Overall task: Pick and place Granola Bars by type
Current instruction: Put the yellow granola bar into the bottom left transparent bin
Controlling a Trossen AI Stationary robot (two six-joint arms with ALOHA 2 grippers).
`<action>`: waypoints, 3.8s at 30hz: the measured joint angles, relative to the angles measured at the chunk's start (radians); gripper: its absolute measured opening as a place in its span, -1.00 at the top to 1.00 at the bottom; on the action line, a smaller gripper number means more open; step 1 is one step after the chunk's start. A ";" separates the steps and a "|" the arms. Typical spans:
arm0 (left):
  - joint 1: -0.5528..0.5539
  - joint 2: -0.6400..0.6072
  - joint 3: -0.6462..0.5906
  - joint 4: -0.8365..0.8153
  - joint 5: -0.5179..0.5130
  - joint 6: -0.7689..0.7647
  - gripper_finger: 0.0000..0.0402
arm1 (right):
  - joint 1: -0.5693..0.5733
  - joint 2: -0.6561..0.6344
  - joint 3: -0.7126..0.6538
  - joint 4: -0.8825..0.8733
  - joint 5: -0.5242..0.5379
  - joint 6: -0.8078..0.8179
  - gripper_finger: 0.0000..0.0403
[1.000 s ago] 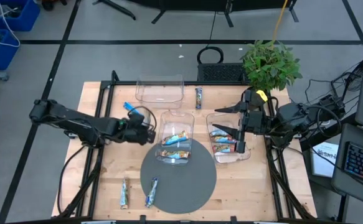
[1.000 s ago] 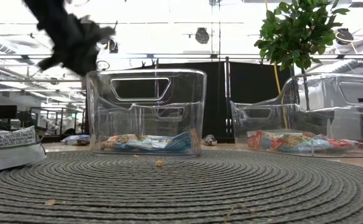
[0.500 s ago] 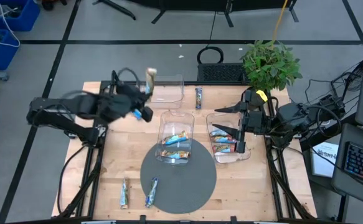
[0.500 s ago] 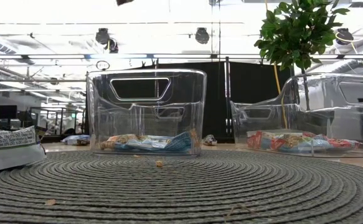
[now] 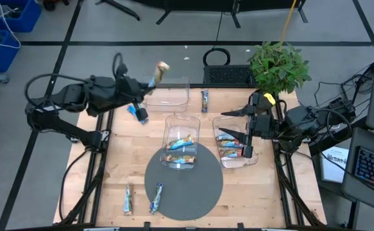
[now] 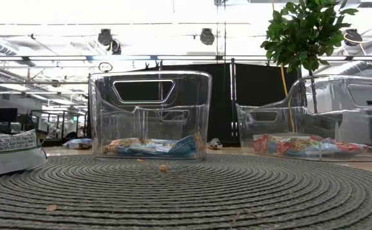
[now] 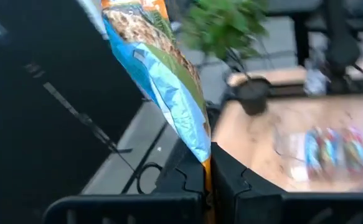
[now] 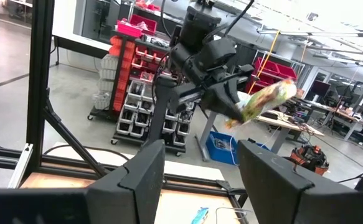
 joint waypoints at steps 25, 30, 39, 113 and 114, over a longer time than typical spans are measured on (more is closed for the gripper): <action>0.037 0.431 0.271 -0.573 0.322 0.044 0.96 | 0.000 0.001 0.000 0.000 0.000 -0.010 0.05; 0.035 0.470 0.258 -0.569 0.371 0.049 0.96 | 0.000 0.001 0.000 0.000 0.000 -0.019 0.05; 0.026 0.476 0.106 -0.456 0.407 0.044 0.96 | 0.000 0.001 0.000 0.000 0.000 -0.040 0.05; -0.033 0.473 -0.636 0.284 0.608 -0.224 0.78 | 0.000 0.001 0.000 -0.008 0.000 -0.009 0.05; -0.033 0.473 -0.636 0.285 0.607 -0.223 0.71 | 0.000 0.001 0.000 -0.008 0.000 -0.005 0.05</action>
